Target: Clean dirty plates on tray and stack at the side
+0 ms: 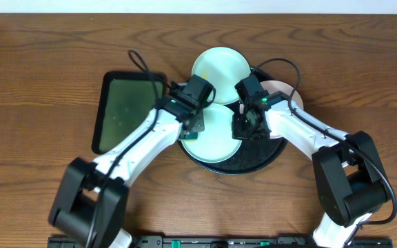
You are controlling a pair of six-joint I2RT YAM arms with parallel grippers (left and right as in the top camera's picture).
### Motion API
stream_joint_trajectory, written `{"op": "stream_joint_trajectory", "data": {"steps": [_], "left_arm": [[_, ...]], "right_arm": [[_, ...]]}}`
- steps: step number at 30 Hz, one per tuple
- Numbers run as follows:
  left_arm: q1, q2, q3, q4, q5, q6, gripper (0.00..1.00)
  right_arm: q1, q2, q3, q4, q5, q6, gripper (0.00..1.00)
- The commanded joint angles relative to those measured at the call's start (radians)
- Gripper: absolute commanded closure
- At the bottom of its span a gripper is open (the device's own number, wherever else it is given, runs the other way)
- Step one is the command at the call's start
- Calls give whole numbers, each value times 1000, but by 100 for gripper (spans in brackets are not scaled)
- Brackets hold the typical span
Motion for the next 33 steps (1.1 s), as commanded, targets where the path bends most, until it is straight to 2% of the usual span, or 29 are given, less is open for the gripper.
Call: {"op": "stream_joint_trajectory", "data": {"steps": [1,5,8,15,18,21,25,29,33], "left_arm": [[-5,-42,19,35,45,-2,93],[-5,-11,18,89,222,-70,93],[-5,37,17,117,233,-127,93],[-24,146,17,124,224,-120,93],[-25,171,17,89,108,-118,93],[-24,177,17,18,-127,-118,92],[-23,165,18,-28,-346,-118,93],[-23,118,19,-34,-387,-119,93],[-24,43,19,-8,-281,-118,92]], "right_arm": [[2,11,16,-6,31,-4,99],[3,11,16,-8,31,-4,99],[3,11,16,-9,30,-4,99],[2,11,16,-19,30,-4,99],[2,11,16,-19,30,-4,99],[3,11,16,-21,30,-4,99],[3,11,16,-26,31,-4,99],[3,11,16,-27,31,-4,99],[3,11,16,-27,31,-4,99]]}}
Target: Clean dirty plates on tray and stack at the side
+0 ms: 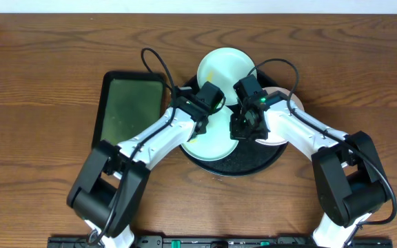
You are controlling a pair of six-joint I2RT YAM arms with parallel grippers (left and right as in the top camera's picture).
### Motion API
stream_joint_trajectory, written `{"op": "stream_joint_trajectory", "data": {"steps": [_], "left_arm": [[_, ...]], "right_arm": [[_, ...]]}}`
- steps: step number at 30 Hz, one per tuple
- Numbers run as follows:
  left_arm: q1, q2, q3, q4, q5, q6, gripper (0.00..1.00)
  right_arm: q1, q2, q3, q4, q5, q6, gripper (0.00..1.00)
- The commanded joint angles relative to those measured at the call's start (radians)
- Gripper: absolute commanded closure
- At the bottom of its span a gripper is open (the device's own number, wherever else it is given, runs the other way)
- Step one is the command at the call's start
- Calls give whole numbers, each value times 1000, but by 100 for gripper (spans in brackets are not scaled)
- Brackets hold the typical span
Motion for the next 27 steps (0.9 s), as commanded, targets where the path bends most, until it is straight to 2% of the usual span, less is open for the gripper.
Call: {"op": "stream_joint_trajectory", "data": {"steps": [1,4,5,6,10,16,18,21,25,27], "left_arm": [[23,-88,3,16,-12,-10,93],[23,-105,3,77,256,-9,93],[22,-97,2,103,394,-10,93],[21,-89,0,113,451,-10,92],[10,-35,-11,117,485,-48,93],[-13,64,-16,129,525,-36,93],[-15,89,-16,121,481,-8,93],[-14,96,-16,62,305,-10,93],[-15,68,-16,-35,-86,-10,92],[-15,51,-15,-50,-155,-10,93]], "right_arm": [[-3,11,7,-14,58,-5,99],[-3,11,7,-14,58,-5,99],[-3,11,7,-14,58,-5,99],[-3,11,7,-14,58,-5,99],[-3,11,7,-15,58,-5,99],[-4,11,7,-13,58,-5,99],[-4,11,7,-14,58,-5,99],[-2,11,7,-17,58,-5,99],[-5,11,7,-15,59,-5,99],[-5,11,7,-14,58,-11,99]]}}
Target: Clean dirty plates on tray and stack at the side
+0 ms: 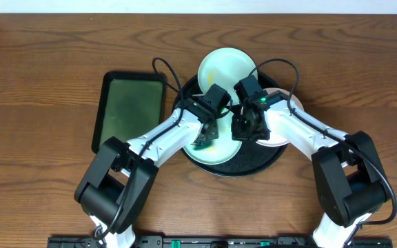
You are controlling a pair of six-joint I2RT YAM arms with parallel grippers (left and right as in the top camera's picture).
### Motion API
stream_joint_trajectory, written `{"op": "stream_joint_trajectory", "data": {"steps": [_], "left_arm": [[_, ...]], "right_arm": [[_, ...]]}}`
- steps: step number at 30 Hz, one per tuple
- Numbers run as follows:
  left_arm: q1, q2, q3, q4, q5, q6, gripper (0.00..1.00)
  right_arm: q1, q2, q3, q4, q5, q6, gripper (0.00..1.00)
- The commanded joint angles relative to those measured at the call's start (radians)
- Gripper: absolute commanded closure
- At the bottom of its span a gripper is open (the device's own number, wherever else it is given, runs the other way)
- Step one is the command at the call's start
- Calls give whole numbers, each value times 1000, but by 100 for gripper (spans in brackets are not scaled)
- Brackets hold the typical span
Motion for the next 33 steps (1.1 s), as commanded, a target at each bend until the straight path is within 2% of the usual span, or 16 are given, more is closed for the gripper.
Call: {"op": "stream_joint_trajectory", "data": {"steps": [1,9,13,18,23,29,33], "left_arm": [[24,-11,-29,-57,-372,12,92],[27,-154,-29,-57,-361,12,92],[72,-281,-29,-56,-211,13,93],[213,-432,-29,-56,-26,57,92],[407,-513,-29,-76,120,142,92],[581,-511,-30,-172,127,160,93],[642,-510,-30,-188,127,201,93]], "right_arm": [[-3,11,6,4,29,-22,99],[6,9,11,2,29,-58,99],[21,-5,43,-7,26,-92,99],[35,-47,124,-60,50,-134,99],[61,-81,249,-185,234,-188,99],[118,-90,395,-319,557,-193,99],[163,-90,475,-355,727,-350,99]]}}
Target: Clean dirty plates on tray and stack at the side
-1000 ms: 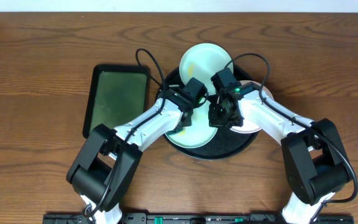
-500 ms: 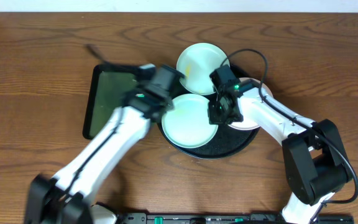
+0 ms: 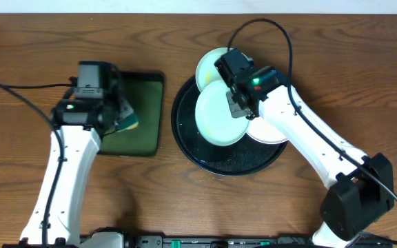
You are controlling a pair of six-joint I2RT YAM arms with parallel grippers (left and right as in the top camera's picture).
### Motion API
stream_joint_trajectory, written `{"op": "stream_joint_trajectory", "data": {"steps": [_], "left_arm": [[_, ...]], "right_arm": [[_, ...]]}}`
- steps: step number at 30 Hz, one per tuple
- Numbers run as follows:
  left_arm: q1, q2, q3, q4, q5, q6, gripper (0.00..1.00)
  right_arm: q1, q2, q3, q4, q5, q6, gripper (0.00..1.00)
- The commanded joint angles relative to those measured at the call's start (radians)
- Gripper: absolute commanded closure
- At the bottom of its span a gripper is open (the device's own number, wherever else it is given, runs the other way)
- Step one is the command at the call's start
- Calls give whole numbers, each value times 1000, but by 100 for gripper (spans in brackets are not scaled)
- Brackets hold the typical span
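Note:
A pale green plate [image 3: 216, 117] hangs tilted over the round black tray [image 3: 205, 155], and my right gripper [image 3: 240, 107] is shut on its right rim. A second pale green plate [image 3: 211, 63] lies at the tray's far edge. A whitish plate [image 3: 271, 132] sits on the tray's right side, partly under the right arm. My left gripper [image 3: 120, 117] is over the left half of the rectangular green mat [image 3: 143, 117], shut on a yellow-green sponge [image 3: 128, 124].
Brown wooden table [image 3: 40, 41] all around. The green mat, with its dark rim, lies left of the black tray with a narrow gap between them. Cables loop from both arms over the table.
My left gripper has left the plate on the black tray and now sits over the green mat with the sponge. My right gripper has raised and tilted the pale green plate.
At first both grippers were at the front pale green plate on the black tray, the left pressing a sponge at its left side. The sponge then sat further in across the plate while the right held the rim. Now the sponge is over the mat and the plate is lifted.

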Motion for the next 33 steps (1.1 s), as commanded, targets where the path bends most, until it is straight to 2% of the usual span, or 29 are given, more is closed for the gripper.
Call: {"op": "stream_joint_trajectory", "data": {"steps": [1,7,12,15,18,24,26,28,30,33], "left_arm": [[39,-1,-2,-5,20,50,93],[50,-1,-2,-4,19,50,93],[50,-1,-2,-4,19,50,92],[50,-1,-2,-5,19,50,93],[50,-1,-2,-5,19,50,92],[50,-1,-2,-9,19,64,92],[50,-1,-2,-8,19,65,92],[50,-1,-2,-8,19,65,93],[50,-1,-2,-8,19,72,93],[50,-1,-2,-12,19,72,92]], "right_arm": [[52,-26,77,-12,275,-161,99],[183,-26,130,1,629,-367,99],[281,-26,130,100,883,-570,99],[320,-26,130,170,922,-694,99],[349,-26,130,232,922,-753,99],[364,-26,130,269,942,-783,99],[360,-26,130,270,935,-726,99],[350,-26,129,242,832,-580,99],[320,-24,117,195,529,-494,99],[214,0,56,209,51,-494,99]]}}
